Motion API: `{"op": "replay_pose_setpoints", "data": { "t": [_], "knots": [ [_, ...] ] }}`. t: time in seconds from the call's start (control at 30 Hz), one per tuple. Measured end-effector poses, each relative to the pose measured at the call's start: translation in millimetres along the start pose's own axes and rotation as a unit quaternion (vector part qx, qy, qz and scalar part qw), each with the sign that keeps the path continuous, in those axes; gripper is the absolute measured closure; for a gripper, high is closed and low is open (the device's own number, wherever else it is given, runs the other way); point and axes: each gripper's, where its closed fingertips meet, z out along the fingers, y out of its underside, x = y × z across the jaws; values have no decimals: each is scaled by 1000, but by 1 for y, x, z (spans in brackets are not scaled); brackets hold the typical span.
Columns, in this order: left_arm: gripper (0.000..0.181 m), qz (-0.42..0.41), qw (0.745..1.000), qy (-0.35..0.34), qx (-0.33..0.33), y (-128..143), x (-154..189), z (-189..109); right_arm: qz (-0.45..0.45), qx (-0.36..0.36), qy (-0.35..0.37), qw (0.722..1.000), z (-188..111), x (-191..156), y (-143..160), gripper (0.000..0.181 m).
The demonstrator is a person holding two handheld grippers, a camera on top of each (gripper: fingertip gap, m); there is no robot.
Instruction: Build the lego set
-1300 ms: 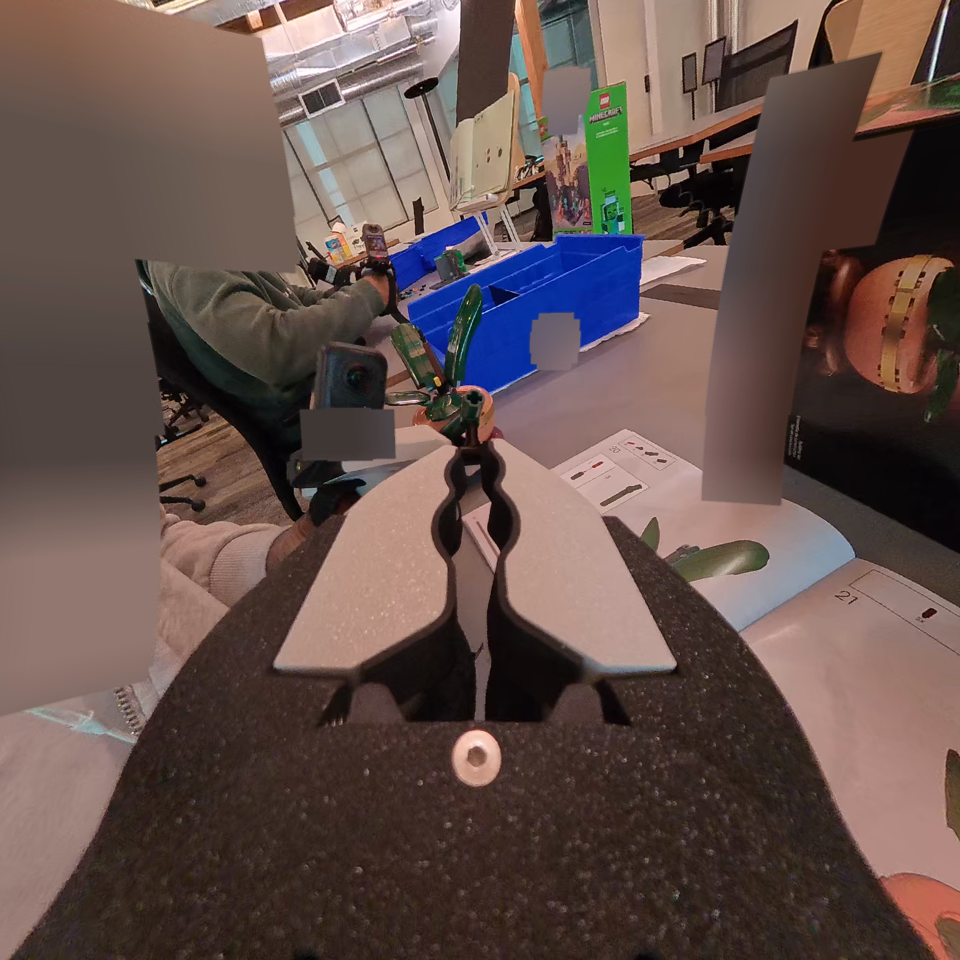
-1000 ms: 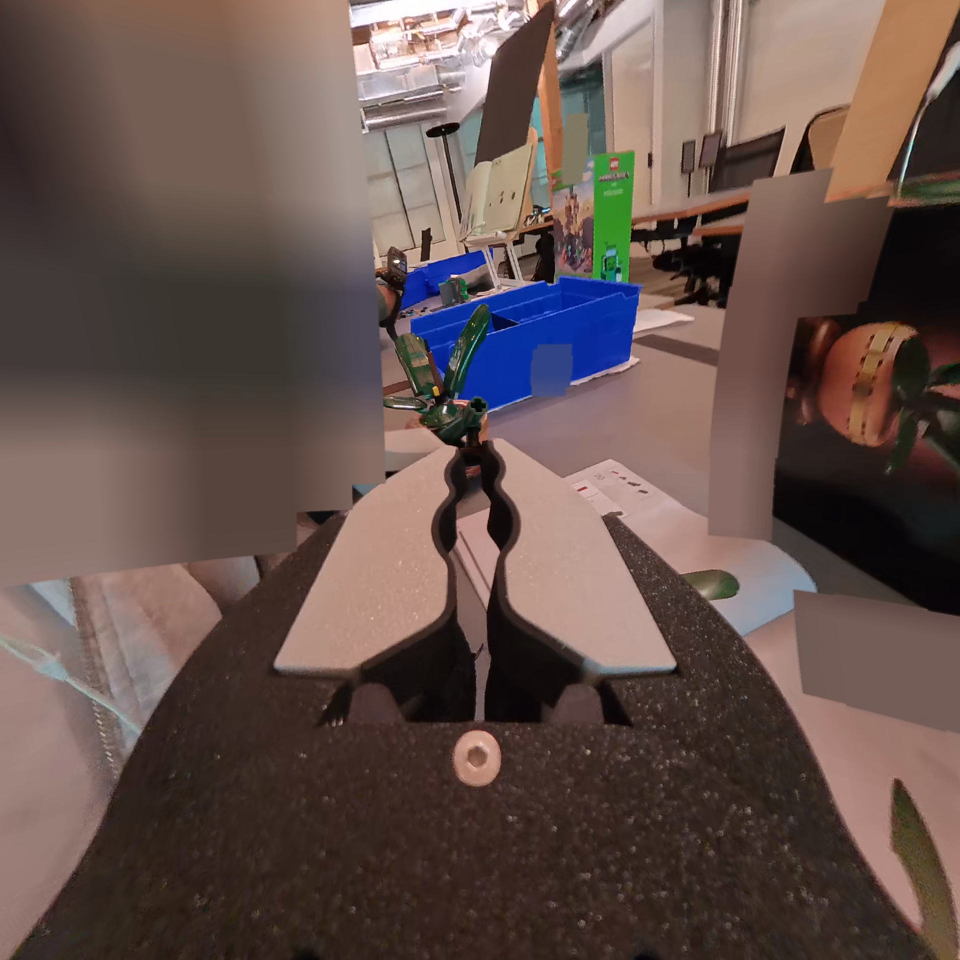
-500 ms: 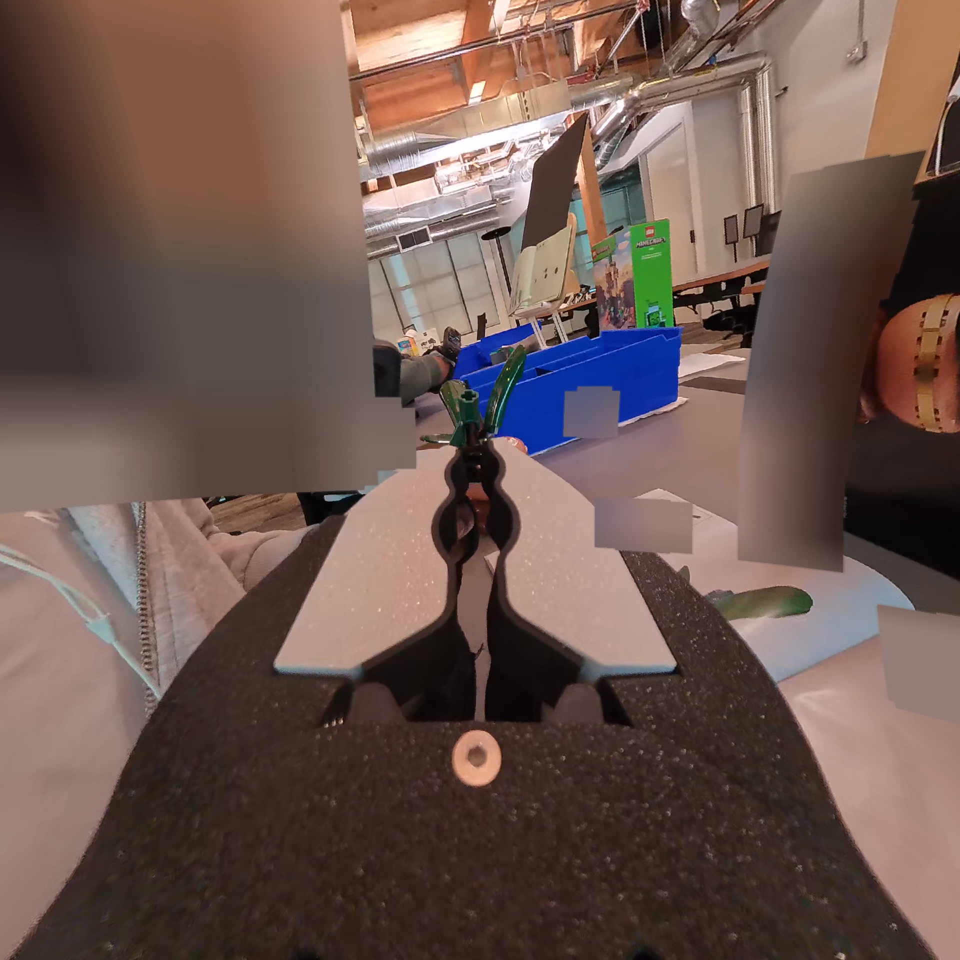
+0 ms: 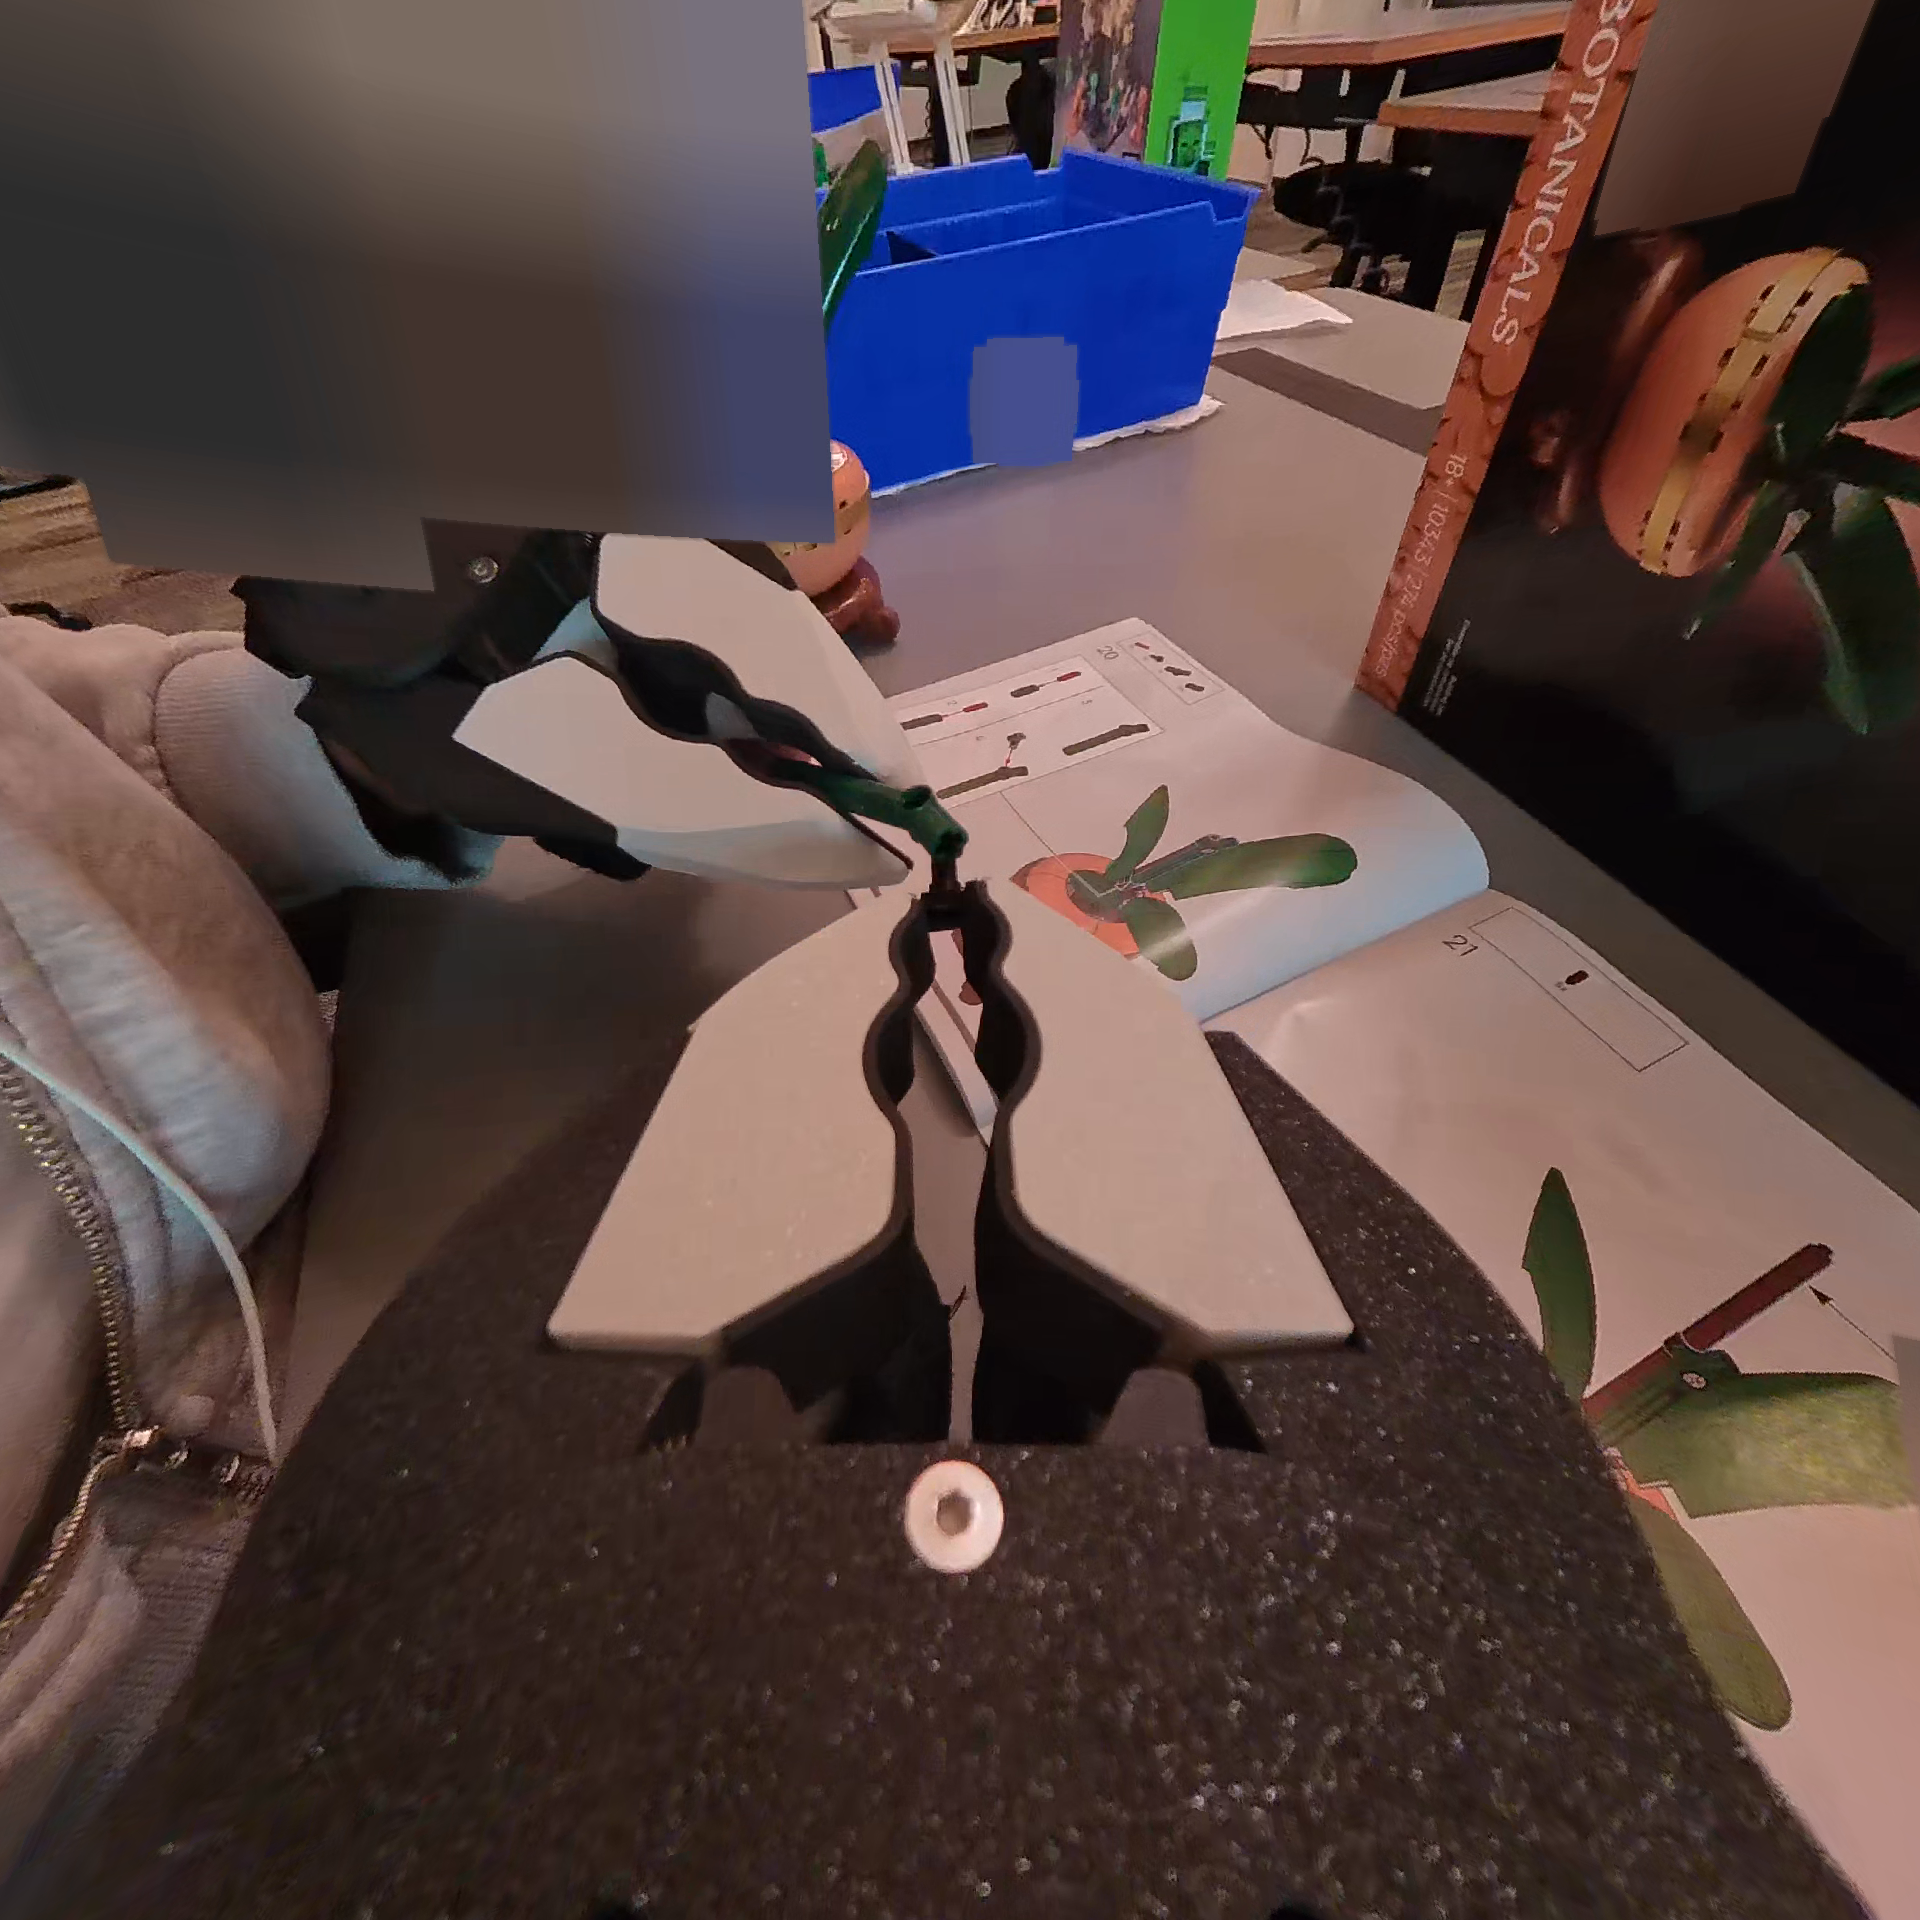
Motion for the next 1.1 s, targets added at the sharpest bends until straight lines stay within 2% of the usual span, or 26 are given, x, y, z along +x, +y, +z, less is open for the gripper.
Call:
{"op": "replay_pose_setpoints", "data": {
  "t": [0.17, 0.33, 0.4, 0.47, 0.53, 0.8, 1.1],
  "knots": [
    [176, 12, 999, -15, -31, 11, -7, 0, -8, -25, 18, 999, 0, 7, 9, 175],
    [175, 77, 982, 16, -174, 64, -2, 7, -33, -143, 9, 989, 3, 12, 44, 175],
    [175, 99, 973, 27, -205, 77, 3, 10, -49, -201, 1, 978, 3, 13, 60, 175],
    [175, 108, 973, 31, -202, 76, 6, 13, -73, -243, 6, 967, 1, 18, 70, 175],
    [175, 97, 975, 36, -197, 74, 9, 16, -80, -254, -4, 964, 3, 17, 72, 175],
    [175, 68, 979, 46, -187, 74, 9, 18, -42, -211, 9, 977, 12, 26, 68, 175],
    [175, 41, 984, 60, -166, 73, 9, 16, -16, -218, 36, 975, 25, 31, 75, 175]
  ]
}}
